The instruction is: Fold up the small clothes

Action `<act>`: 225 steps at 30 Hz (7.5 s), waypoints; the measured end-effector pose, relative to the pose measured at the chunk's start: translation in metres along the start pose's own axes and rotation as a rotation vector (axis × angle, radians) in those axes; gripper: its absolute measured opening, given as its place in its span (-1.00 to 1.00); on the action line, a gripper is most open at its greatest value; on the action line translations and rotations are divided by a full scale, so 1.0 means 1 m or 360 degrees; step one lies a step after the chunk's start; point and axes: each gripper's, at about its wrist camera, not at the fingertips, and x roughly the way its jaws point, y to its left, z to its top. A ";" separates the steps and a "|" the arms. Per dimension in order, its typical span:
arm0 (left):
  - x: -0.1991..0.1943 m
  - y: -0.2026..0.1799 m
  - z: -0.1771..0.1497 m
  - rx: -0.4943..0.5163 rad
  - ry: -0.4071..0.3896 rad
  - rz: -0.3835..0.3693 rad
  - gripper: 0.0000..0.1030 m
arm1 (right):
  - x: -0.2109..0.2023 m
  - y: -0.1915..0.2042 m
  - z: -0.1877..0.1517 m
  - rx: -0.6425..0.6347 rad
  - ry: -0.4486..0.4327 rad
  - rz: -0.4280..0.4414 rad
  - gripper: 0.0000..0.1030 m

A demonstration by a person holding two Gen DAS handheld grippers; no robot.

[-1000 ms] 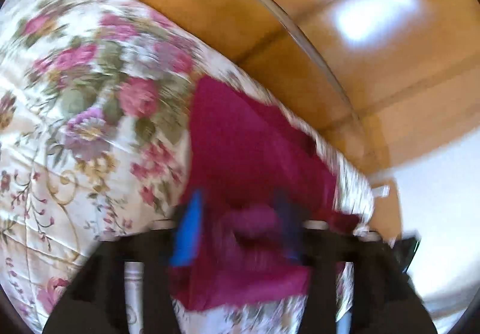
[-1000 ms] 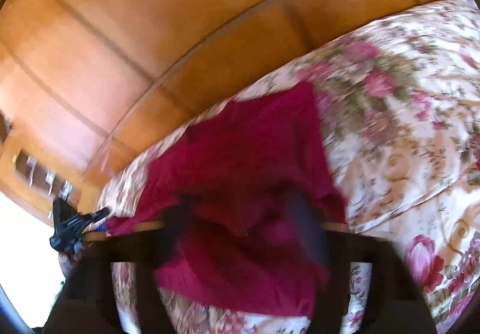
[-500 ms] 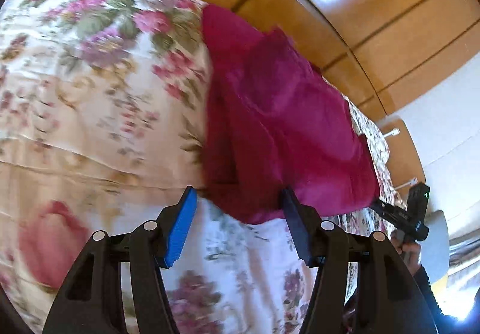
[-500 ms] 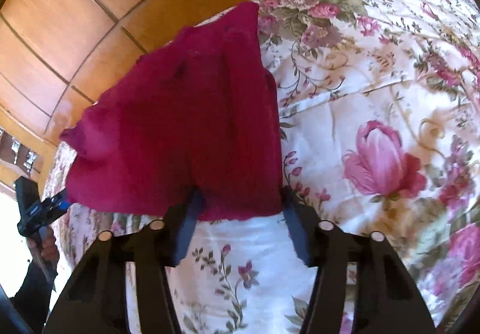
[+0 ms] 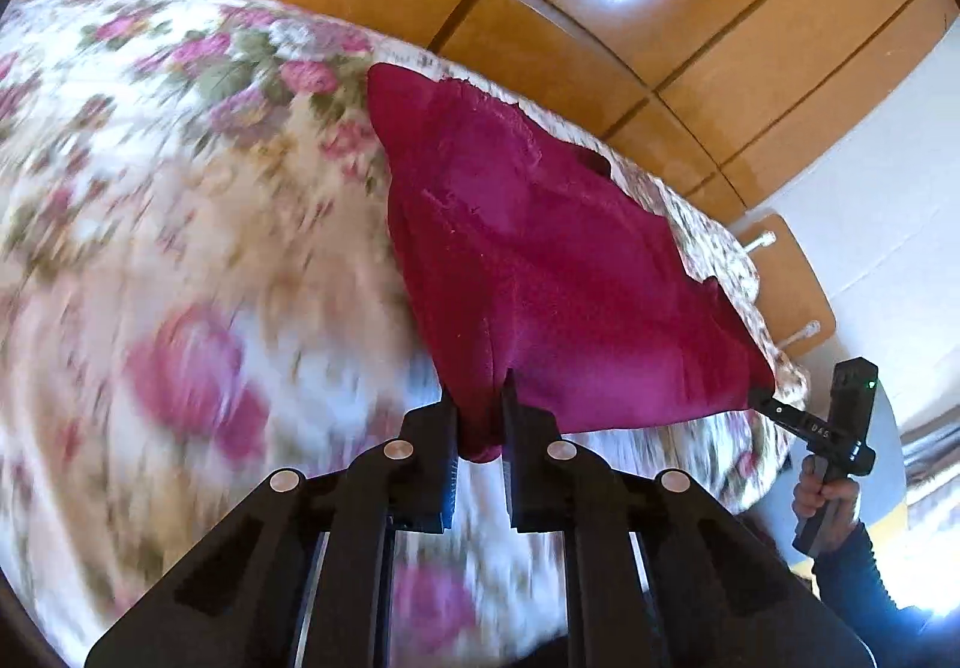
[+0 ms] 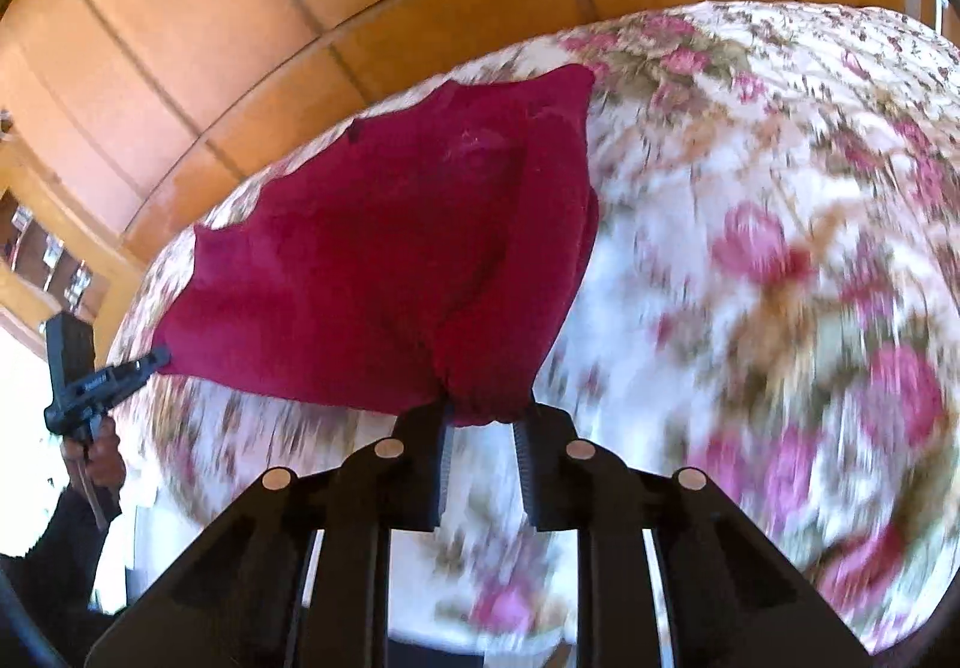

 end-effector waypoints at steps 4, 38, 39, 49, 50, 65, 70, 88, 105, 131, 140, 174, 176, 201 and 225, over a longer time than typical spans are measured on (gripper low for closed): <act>-0.016 0.004 -0.046 -0.0015 0.0090 0.0014 -0.79 | -0.010 0.001 -0.046 0.0024 0.0116 0.0001 -0.67; -0.032 -0.021 0.050 0.0168 -0.0349 -0.0010 -0.87 | -0.039 0.032 0.070 -0.0097 -0.0436 -0.0173 -0.87; -0.032 -0.025 0.059 0.0185 -0.0366 0.0007 -0.87 | -0.036 0.033 0.082 -0.0096 -0.0459 -0.0186 -0.87; 0.045 -0.003 0.154 0.0086 -0.0282 0.0308 -0.87 | 0.073 0.000 0.184 0.0082 -0.0339 -0.0310 -0.87; 0.053 0.001 0.158 0.0081 -0.0264 0.0344 -0.87 | 0.085 -0.003 0.187 0.0079 -0.0315 -0.0334 -0.87; 0.078 0.039 0.150 -0.0041 -0.0126 0.0528 -0.48 | 0.089 -0.028 0.150 0.0041 -0.0170 -0.0334 0.07; 0.032 0.040 0.100 -0.0048 -0.0121 0.0397 -0.46 | 0.045 -0.031 0.090 0.0045 -0.0092 -0.0179 0.10; 0.025 0.016 0.004 0.0258 0.0088 0.0448 -0.58 | 0.032 -0.026 0.004 -0.0021 0.0063 -0.0393 -0.86; -0.024 -0.028 0.006 0.0253 -0.0281 0.0438 -0.58 | 0.030 0.053 0.054 -0.0115 -0.0277 -0.0375 0.45; 0.081 -0.045 0.100 0.0216 -0.0241 0.0761 -0.58 | 0.116 0.037 0.057 -0.0140 -0.0420 -0.0377 0.70; 0.111 -0.014 0.098 0.0150 -0.0227 0.0903 -0.58 | 0.116 0.034 0.055 -0.0132 -0.0445 -0.0328 0.73; 0.138 -0.015 0.116 0.0325 -0.0222 0.0961 -0.02 | 0.167 -0.034 0.180 0.0181 -0.0064 -0.0364 0.93; 0.140 -0.013 0.115 0.0316 -0.0232 0.0954 -0.01 | 0.166 -0.033 0.178 0.0169 -0.0074 -0.0361 0.93; 0.052 -0.045 0.025 0.0309 -0.0239 0.0529 0.00 | 0.068 0.002 0.071 0.0207 0.0017 0.0173 -0.38; 0.007 0.019 0.027 -0.0165 -0.0242 0.0004 0.00 | 0.158 0.304 0.080 -0.0528 0.0163 0.0311 -0.70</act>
